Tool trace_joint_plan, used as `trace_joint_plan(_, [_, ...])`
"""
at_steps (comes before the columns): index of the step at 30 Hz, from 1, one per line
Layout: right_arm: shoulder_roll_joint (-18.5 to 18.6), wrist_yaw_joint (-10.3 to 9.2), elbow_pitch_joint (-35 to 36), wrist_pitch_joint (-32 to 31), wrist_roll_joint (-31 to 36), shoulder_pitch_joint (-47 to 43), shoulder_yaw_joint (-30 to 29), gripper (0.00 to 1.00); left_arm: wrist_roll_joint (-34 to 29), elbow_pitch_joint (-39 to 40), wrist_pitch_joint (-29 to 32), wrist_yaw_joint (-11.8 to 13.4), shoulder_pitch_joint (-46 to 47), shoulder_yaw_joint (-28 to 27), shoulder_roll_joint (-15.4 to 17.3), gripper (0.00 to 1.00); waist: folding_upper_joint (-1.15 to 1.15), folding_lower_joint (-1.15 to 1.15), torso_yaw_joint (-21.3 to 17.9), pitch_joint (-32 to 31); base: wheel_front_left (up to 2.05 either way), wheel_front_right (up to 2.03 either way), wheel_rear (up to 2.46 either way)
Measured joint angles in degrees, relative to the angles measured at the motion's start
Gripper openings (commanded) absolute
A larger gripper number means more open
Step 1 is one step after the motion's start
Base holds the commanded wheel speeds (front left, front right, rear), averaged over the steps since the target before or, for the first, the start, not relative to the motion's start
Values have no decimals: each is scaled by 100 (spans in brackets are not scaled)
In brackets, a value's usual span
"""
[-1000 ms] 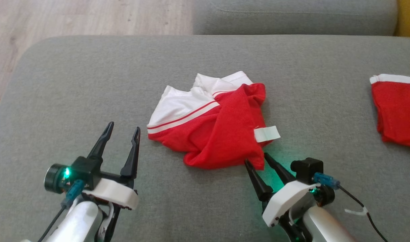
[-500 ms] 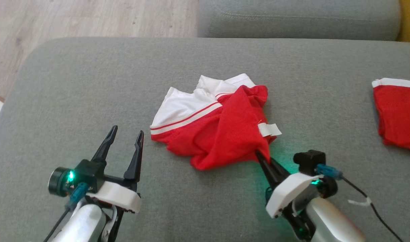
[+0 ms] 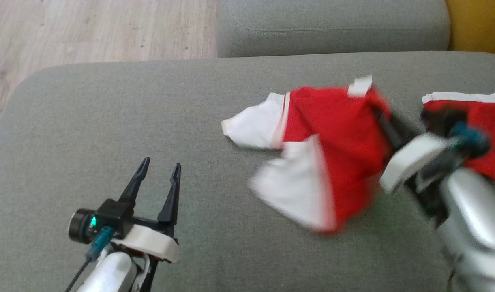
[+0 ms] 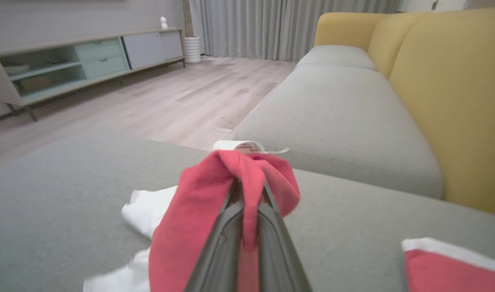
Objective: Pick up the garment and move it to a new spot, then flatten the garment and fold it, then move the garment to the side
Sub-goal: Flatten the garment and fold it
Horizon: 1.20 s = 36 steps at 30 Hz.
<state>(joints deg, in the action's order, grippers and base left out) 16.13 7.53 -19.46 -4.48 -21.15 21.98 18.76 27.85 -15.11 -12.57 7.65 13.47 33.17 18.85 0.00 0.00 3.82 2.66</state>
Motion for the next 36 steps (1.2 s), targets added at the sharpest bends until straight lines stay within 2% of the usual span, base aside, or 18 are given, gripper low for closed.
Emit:
trace_joint_plan(4, [435,0,350,-859,286,569,10,0,0,-64,-19,-3,14,34,-101,100,0,0,55,-35,0,0,0])
trace_joint_plan(8, [700,1,431,-1371,300,914,297,0,4,-153,-62,-18,23,74,-198,100,0,0,164,-72,0,0,0])
trace_joint_plan(17, [853,0,478,-1642,-20,1288,972,0,44,-318,-116,-65,21,89,-286,100,0,0,351,-198,0,0,0])
trace_joint_plan(19, [802,1,458,-1450,-54,1279,881,0,44,-321,-119,-66,21,89,-294,100,0,0,374,-212,0,0,0])
trace_joint_plan(21, [921,0,449,-1703,-165,1336,1252,0,49,-330,-120,-66,20,77,-294,100,0,0,371,-238,0,0,0])
trace_joint_plan(23, [842,0,489,-1290,-179,1328,1128,0,49,-327,-120,-66,20,77,-298,100,0,0,374,-228,0,0,0])
trace_joint_plan(29, [784,0,380,-1094,-144,1616,1138,0,49,-322,-123,-63,18,63,-301,100,0,0,357,-246,0,0,0])
trace_joint_plan(31, [698,0,338,-994,-144,1742,1327,0,49,-323,-168,-65,19,51,-301,100,0,0,351,-248,0,0,0])
trace_joint_plan(36, [125,0,99,-840,-431,2229,1873,0,48,-323,-170,-68,19,43,-309,100,0,0,382,-266,0,0,0])
